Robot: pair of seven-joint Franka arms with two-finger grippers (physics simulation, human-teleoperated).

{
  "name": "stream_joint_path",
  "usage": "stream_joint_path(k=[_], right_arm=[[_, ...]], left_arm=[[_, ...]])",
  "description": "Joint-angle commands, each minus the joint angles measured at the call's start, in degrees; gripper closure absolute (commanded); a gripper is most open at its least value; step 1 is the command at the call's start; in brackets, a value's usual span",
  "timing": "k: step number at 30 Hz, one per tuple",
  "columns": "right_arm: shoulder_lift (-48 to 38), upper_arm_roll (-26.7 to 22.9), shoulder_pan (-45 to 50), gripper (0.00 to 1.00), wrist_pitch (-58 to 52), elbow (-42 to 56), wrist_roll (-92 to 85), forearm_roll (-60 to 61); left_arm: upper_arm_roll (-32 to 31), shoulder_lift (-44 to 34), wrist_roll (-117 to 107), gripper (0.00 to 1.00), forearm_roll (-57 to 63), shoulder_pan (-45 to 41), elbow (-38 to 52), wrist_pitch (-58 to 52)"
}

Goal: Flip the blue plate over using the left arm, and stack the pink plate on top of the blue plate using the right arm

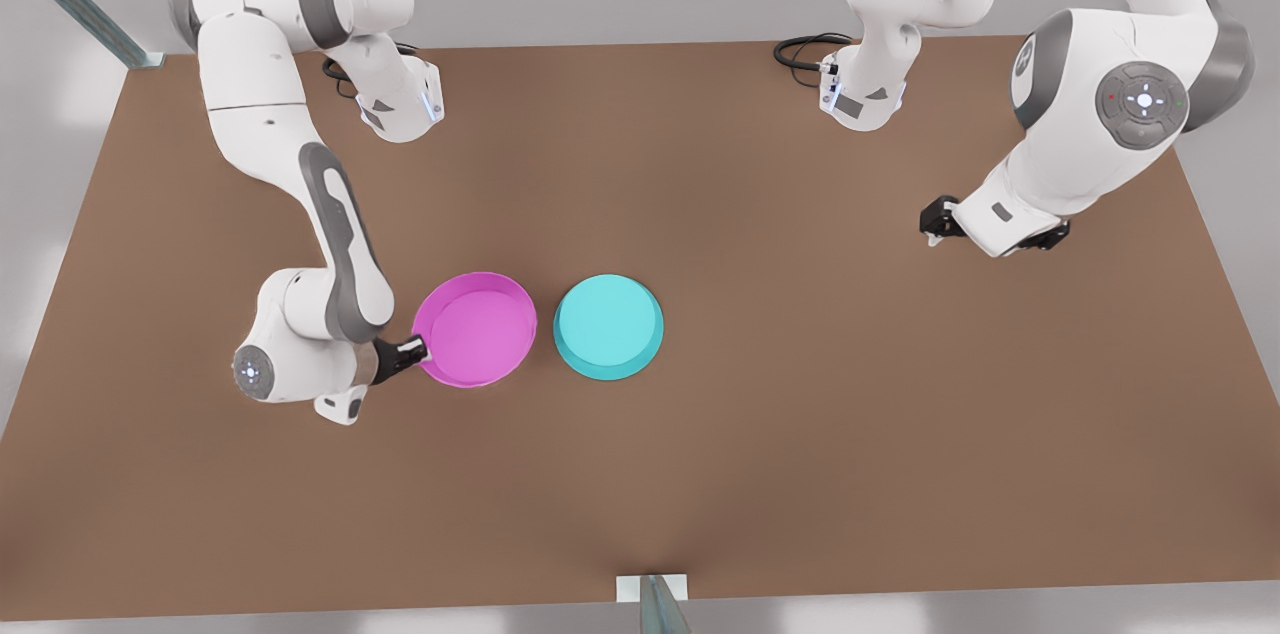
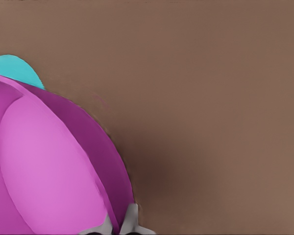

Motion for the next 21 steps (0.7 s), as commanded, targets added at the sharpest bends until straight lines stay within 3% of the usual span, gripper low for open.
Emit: stream_joint_path(k=[1, 5, 21], right_arm=[[0.0, 0.1, 0.5, 0.79, 0.0, 0.0, 1.0, 0.1], [0.2, 3.7, 2.9, 0.79, 0.0, 0.9, 10.4, 1.4], [3.7, 3.7, 13.4, 0.79, 1.1, 5.4, 23.6, 4.1]], left_arm=[[0.0, 0.0, 0.0, 0.00, 0.0, 0.0, 0.0, 0.0], [0.0, 0.0, -0.1, 0.00, 0.0, 0.0, 0.1, 0.1], [0.0, 0.0, -0.3, 0.00, -0.1, 0.0, 0.1, 0.3]])
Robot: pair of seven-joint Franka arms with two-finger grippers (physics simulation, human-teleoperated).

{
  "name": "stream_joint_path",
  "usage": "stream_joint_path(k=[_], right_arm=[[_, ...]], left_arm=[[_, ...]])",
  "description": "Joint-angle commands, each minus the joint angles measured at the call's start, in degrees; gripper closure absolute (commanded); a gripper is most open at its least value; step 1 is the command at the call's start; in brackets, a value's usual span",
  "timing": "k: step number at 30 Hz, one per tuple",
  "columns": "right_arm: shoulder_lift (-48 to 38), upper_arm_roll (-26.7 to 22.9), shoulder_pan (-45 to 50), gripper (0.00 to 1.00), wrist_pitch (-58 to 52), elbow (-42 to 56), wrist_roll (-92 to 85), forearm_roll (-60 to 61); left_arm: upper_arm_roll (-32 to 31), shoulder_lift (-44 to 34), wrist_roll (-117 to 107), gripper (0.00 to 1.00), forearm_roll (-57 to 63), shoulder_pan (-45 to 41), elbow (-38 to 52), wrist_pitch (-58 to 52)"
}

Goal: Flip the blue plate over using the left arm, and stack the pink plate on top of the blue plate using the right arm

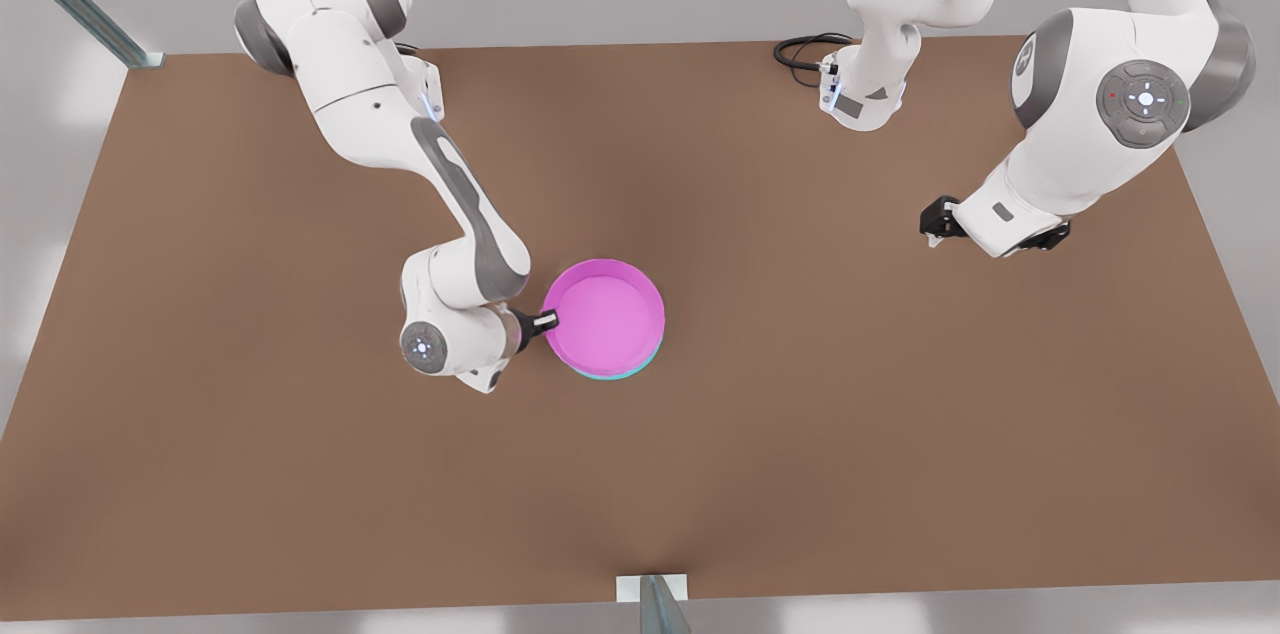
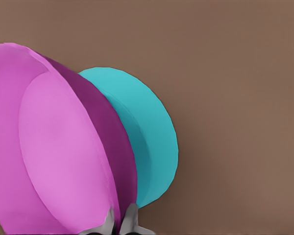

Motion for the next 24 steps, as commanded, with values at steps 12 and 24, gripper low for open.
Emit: stream_joint_path(k=[12, 24], right_arm=[[2.0, 0.0, -0.1, 0.41, 0.1, 1.6, 0.0, -0.3], [-25.5, -3.6, -18.1, 0.00, -28.8, 8.7, 7.0, -32.4]], left_arm=[[0.0, 0.0, -0.4, 0.00, 0.0, 0.0, 0.0, 0.2], [0.3, -0.1, -0.5, 0.00, -1.3, 0.1, 0.0, 0.2]])
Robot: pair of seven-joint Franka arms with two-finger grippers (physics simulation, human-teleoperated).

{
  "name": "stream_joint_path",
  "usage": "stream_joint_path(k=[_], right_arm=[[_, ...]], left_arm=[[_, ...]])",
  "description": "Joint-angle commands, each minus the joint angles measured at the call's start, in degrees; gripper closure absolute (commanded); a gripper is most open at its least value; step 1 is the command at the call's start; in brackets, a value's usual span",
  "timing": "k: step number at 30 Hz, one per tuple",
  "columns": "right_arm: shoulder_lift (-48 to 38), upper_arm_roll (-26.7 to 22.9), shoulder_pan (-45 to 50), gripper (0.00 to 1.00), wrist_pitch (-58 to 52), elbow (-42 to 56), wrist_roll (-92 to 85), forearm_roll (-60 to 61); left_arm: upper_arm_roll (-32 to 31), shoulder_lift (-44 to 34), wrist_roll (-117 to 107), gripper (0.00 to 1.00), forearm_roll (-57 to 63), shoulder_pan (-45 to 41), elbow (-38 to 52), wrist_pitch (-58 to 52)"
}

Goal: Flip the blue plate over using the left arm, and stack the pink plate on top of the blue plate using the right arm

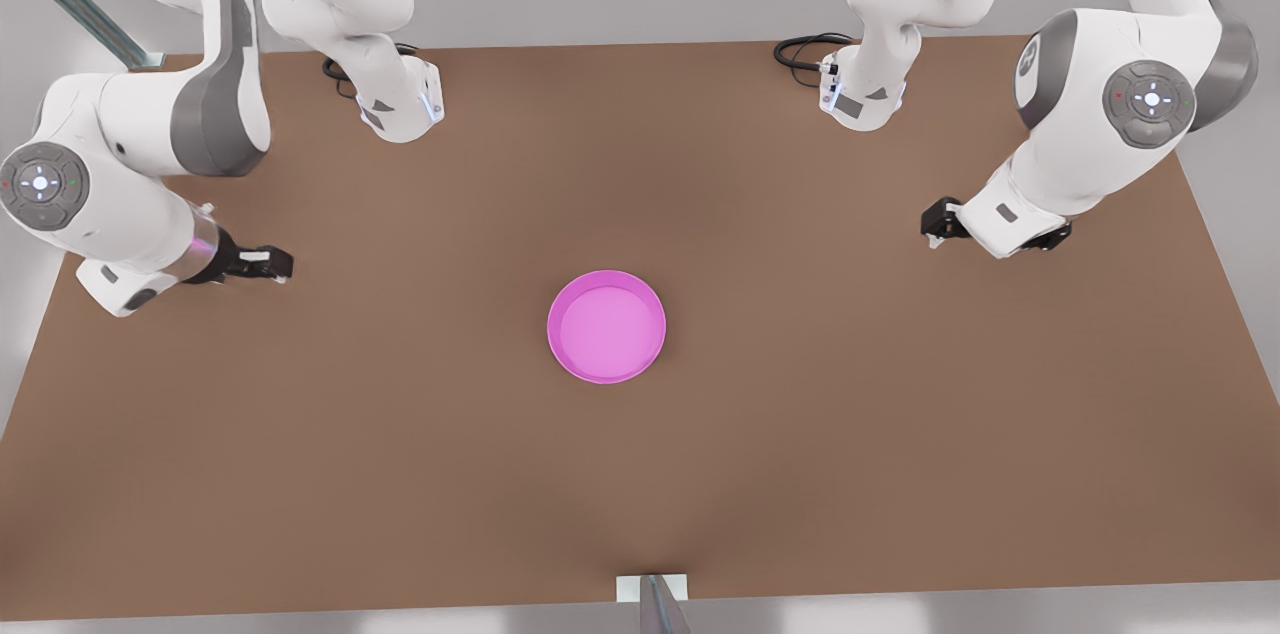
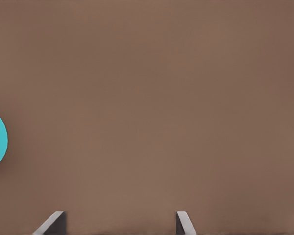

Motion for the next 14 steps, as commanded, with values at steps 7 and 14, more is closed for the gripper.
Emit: stream_joint_path(k=[7, 14], right_arm=[[1.0, -0.2, -1.2, 0.00, -1.3, 1.4, -0.5, 0.3], [1.1, -0.1, -2.9, 0.00, -1.2, 1.4, -0.5, 2.9]], left_arm=[[1.2, -0.1, -4.6, 0.00, -3.5, 0.1, 0.0, -0.5], [1.1, -0.1, -9.4, 0.00, -3.6, 0.1, 0.1, -0.4]])
